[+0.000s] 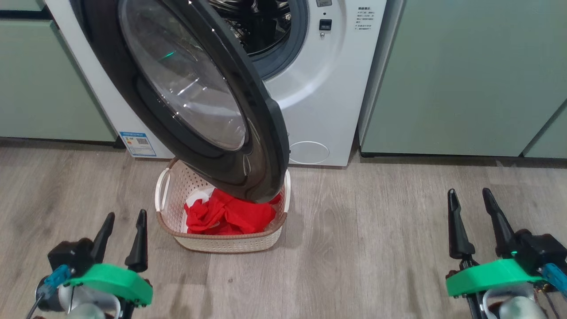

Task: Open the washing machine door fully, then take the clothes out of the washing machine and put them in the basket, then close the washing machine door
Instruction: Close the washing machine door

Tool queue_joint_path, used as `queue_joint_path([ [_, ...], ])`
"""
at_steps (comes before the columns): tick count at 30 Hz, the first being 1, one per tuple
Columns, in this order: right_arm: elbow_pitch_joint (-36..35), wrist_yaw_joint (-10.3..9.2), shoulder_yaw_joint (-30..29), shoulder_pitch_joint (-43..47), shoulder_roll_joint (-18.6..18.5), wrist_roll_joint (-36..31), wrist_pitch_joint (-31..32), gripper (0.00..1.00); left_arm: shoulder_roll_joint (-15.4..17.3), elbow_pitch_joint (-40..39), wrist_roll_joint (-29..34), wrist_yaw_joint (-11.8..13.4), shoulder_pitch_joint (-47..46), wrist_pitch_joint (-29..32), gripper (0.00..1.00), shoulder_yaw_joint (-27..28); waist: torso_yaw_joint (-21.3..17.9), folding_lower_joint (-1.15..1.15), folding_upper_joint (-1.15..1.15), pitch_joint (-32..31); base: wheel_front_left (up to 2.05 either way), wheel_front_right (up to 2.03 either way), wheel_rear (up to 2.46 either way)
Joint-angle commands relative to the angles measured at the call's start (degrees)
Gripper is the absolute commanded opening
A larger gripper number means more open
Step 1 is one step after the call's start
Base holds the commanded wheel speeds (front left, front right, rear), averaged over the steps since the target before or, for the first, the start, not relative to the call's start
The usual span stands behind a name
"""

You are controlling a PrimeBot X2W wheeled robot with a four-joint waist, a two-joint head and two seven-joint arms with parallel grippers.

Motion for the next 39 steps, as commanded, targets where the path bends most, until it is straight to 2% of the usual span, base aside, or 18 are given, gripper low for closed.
queue_joint_path([
  [1, -1.7, -0.04, 1.4, -0.3, 0.1, 0.4, -0.4, 1.0, 1.0, -1.7, 0.5, 0.1, -1.5, -0.5, 1.0, 2.3, -0.1, 0.0, 0.0, -0.1, 0.0, 0.0, 0.0],
  [9, -1.4, -0.04, 0.8, -0.1, 0.2, 0.8, -0.4, 1.0, 1.1, -1.5, 1.6, 0.1, -1.5, -0.5, 1.0, 1.6, 0.3, 0.0, 0.0, -0.4, 0.0, 0.0, 0.0],
  [10, -1.3, -0.04, 0.8, -0.1, 0.2, 0.9, -0.4, 0.91, 1.0, -1.5, 1.7, 0.1, -1.4, -0.5, 1.0, 1.5, 0.4, 0.0, 0.0, -0.5, 0.0, 0.0, 0.0],
  [11, -1.3, -0.04, 0.6, -0.3, 0.1, 0.9, -0.4, 0.66, 0.9, -1.5, 1.7, 0.1, -1.3, -0.5, 1.0, 1.4, 0.5, 0.0, 0.0, -0.5, 0.0, 0.0, 0.0],
  [13, -1.7, -0.04, -0.2, -0.7, 0.1, 1.3, -0.4, 0.32, 0.6, -1.5, 1.8, 0.1, -1.0, -0.5, 1.0, 1.4, 0.7, 0.0, 0.0, -0.6, 0.0, 0.0, 0.0],
  [14, -1.9, -0.04, -0.7, -0.9, 0.1, 1.6, -0.4, 0.0, 0.4, -1.6, 1.8, 0.1, -0.8, -0.5, 1.0, 1.5, 0.8, 0.0, 0.0, -0.7, 0.0, 0.0, 0.0],
  [21, -6.4, -0.04, -4.5, -5.3, 0.2, 4.7, -0.4, 0.0, -1.2, -1.6, 2.4, 0.1, 0.6, -0.5, 1.0, 1.6, 2.2, 0.0, 0.0, -0.7, 0.0, 0.0, 0.0],
  [27, -12.5, -0.04, -2.9, -11.5, -0.9, 6.2, -0.4, 0.0, -2.2, -1.5, 2.9, 0.1, 0.8, -0.5, 1.0, 1.8, 4.3, 0.0, 0.0, -0.5, 0.0, 0.0, 0.0],
  [35, -18.0, -0.04, 6.0, -17.5, -1.9, 8.1, -0.4, 0.0, -3.0, -1.9, 4.2, 0.1, 1.1, -0.5, 1.0, 2.5, 7.6, 0.0, 0.0, -0.8, 0.0, 0.0, 0.0],
  [39, -18.9, -0.04, 13.9, -19.8, -2.4, 9.1, -0.4, 0.0, -2.9, -2.4, 5.7, 0.1, 1.0, -0.5, 1.0, 2.6, 9.3, 0.0, 0.0, -0.9, 0.0, 0.0, 0.0],
])
